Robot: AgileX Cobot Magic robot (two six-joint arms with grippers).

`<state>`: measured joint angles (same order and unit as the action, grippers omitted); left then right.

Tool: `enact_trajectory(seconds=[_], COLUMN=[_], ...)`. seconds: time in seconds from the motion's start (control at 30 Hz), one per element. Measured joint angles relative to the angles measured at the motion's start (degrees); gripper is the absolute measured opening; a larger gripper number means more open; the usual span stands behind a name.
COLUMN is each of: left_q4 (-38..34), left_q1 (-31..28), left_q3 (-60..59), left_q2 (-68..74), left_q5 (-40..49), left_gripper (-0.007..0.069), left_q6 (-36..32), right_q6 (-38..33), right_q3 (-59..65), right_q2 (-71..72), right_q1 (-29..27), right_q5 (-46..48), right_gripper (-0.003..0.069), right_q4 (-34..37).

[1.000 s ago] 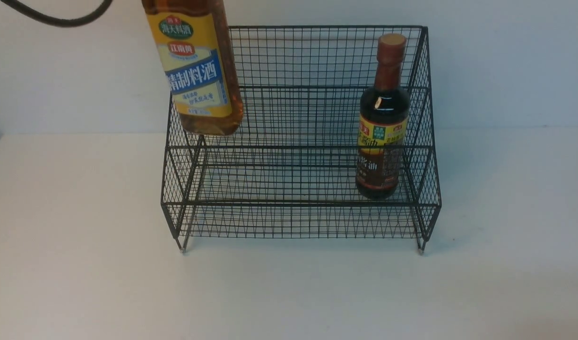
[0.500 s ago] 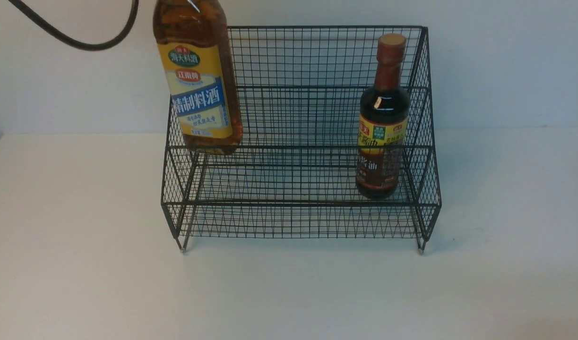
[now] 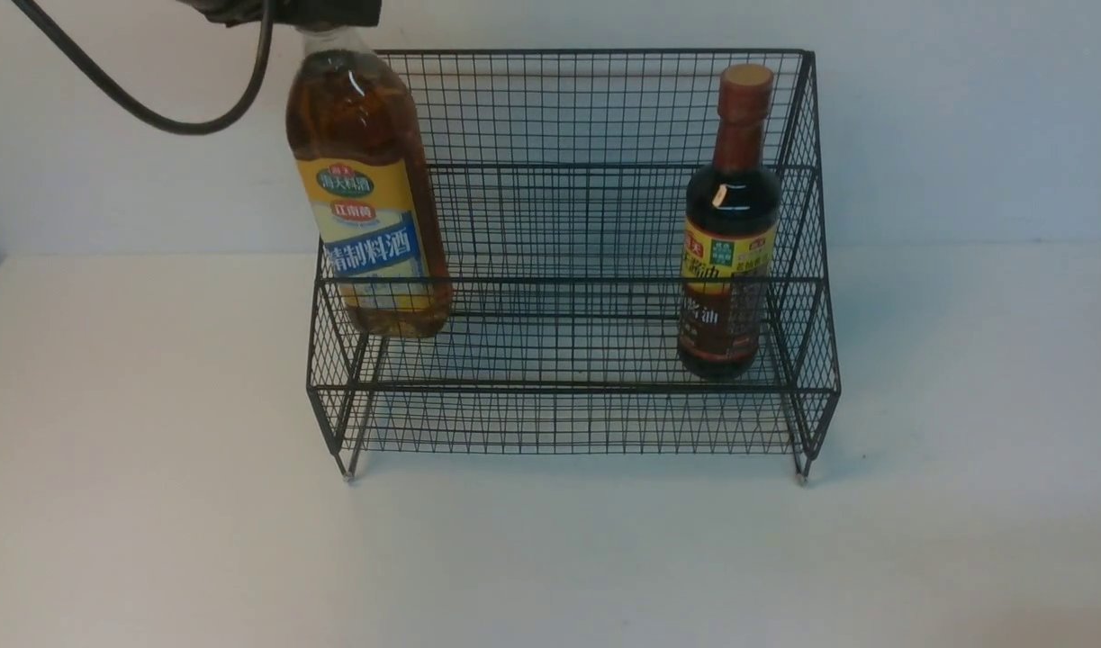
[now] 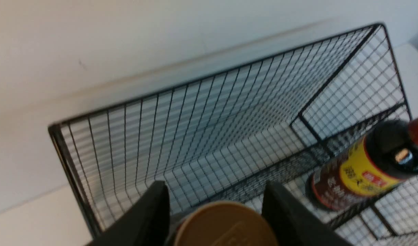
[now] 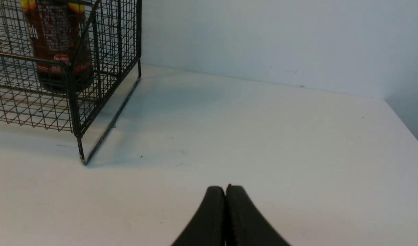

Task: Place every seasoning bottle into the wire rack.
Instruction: Use the left arm to put the condiment bottle back on the shelf

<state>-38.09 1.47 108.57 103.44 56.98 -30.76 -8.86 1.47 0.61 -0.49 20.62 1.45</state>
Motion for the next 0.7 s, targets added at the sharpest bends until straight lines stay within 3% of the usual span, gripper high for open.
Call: enact_trajectory(seconds=[0.17,0.7], left_q4=[4.15,3.55], left_q1=[0.19,0.27], left_q3=[0.0,0.61], left_q2=[0.12,3.14], left_q5=[4.01,2.59], left_gripper=[0.0317,0.0316], left_q6=[3.76,5.45], right_q6=[0.0,0.0], right_q3=[0.0,0.0], right_q2=[0.0,0.01], right_q1=[0.0,0.0], right_q5=[0.0,0.02], right_gripper=[-0.0015,-0.0015], right_q4=[0.0,0.0])
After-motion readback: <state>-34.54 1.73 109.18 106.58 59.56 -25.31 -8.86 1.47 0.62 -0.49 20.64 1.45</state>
